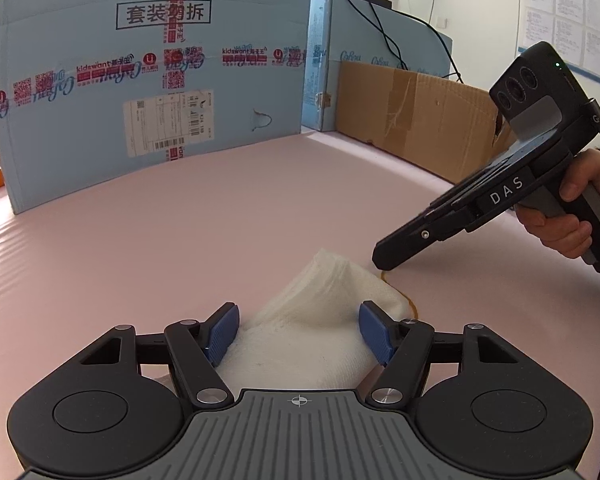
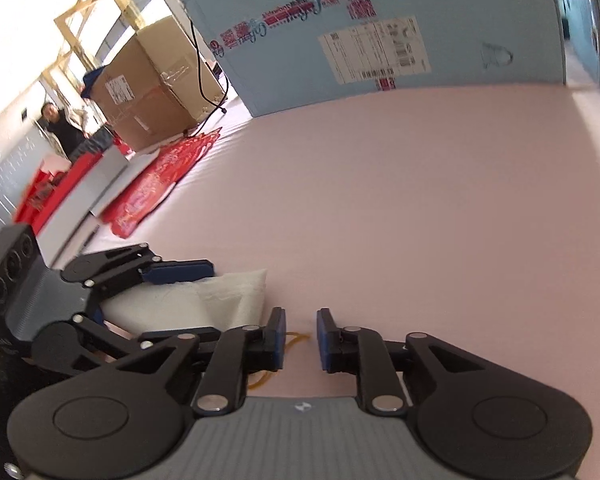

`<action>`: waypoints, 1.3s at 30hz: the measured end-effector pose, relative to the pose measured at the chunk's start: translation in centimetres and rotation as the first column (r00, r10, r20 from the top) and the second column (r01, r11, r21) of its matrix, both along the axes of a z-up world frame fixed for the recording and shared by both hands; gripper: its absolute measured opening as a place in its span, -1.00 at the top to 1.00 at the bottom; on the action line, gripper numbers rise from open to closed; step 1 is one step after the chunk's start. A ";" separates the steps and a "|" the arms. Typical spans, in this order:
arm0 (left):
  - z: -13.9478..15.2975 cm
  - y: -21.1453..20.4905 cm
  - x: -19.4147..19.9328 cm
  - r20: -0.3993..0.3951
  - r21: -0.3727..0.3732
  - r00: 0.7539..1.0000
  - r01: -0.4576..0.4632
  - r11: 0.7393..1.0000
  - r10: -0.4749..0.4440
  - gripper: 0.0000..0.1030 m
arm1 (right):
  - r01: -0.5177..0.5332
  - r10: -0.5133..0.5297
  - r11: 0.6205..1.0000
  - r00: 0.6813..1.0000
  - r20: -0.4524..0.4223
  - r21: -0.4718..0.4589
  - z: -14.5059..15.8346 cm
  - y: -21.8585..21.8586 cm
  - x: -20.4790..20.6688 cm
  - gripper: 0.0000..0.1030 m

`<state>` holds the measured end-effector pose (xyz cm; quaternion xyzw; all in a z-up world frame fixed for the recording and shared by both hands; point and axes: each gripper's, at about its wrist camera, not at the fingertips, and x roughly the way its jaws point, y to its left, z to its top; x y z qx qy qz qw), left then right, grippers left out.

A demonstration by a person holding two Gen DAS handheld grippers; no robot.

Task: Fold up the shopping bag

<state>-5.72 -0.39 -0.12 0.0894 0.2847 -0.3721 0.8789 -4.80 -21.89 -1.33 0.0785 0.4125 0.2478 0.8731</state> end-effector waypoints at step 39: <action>0.1 0.4 -0.4 0.009 -0.035 1.000 0.001 0.999 -0.001 -0.30 | -0.276 0.286 0.945 0.958 -0.033 0.177 -0.8 -1.9 0.4 0.95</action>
